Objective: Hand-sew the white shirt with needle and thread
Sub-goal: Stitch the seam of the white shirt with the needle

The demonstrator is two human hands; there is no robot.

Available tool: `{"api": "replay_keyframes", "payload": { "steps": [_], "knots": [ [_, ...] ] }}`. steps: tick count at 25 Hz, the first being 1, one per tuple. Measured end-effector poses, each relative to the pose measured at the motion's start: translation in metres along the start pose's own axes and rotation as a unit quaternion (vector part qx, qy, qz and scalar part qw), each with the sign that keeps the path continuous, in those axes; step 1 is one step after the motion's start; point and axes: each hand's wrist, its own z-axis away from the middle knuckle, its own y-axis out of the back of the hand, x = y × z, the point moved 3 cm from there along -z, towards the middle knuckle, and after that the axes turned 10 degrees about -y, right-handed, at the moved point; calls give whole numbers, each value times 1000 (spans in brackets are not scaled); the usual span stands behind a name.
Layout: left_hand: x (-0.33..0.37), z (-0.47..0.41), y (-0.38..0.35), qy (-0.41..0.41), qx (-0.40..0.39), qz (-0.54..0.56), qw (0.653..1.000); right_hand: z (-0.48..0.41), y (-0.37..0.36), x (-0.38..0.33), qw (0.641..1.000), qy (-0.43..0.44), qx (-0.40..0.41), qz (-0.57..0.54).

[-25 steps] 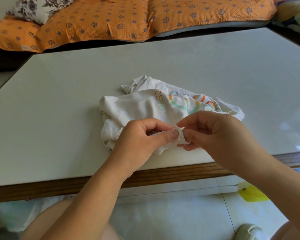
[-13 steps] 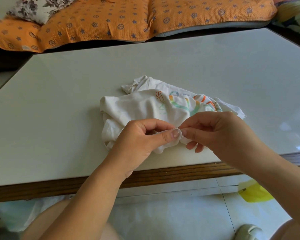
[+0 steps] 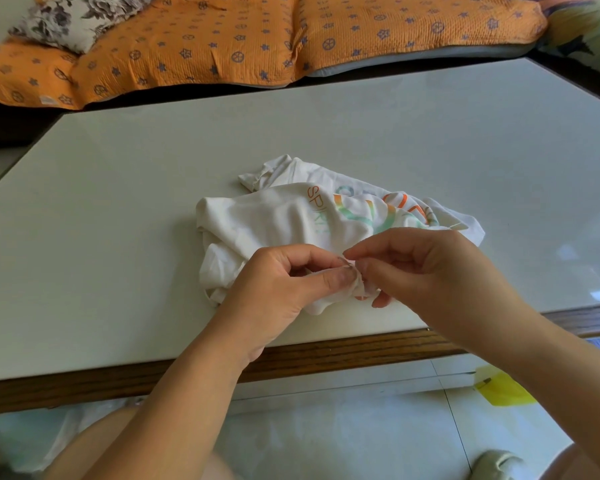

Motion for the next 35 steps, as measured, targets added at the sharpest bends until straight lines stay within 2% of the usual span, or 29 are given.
{"api": "replay_keyframes", "payload": {
  "steps": [6, 8, 10, 12, 13, 14, 16, 18, 19, 23, 27, 31, 35],
  "knots": [
    [2, 0, -1, 3, 9, -20, 1000, 4, -4, 0, 998, 47, 20, 30],
    [3, 0, -1, 3, 12, -15, 1000, 1, -1, -1, 996, 49, 64, 26],
    [3, 0, -1, 7, 12, -11, 1000, -4, 7, -3, 992, 43, 119, -16],
    [2, 0, -2, 10, 13, -9, 1000, -11, 15, -5, 985, 10, 124, -116],
    [2, 0, -2, 9, 14, -8, 1000, -16, 18, -4, 975, -23, 94, -202],
    [3, 0, -2, 8, 15, -7, 1000, -21, 20, -3, 949, -65, 51, -304],
    [3, 1, -1, 0, 15, -6, 1000, -30, 26, 1, 875, -135, -2, -466],
    [3, 1, -1, -5, 12, -7, 1000, -40, 37, 8, 826, -149, 4, -543],
    [3, 1, 0, -4, 11, -6, 1000, -44, 43, 11, 823, -138, 24, -551],
    [2, 2, 2, 17, 4, -16, 1000, -59, 64, 21, 874, -75, 133, -461],
    [3, 3, 5, 31, -15, -32, 999, -70, 79, 30, 929, -42, 248, -270],
    [5, 4, 10, 33, -30, -48, 998, -69, 91, 35, 936, -7, 328, -130],
    [3, 3, 11, 46, -44, -98, 993, -68, 101, 40, 929, -14, 360, -80]
  ]
}}
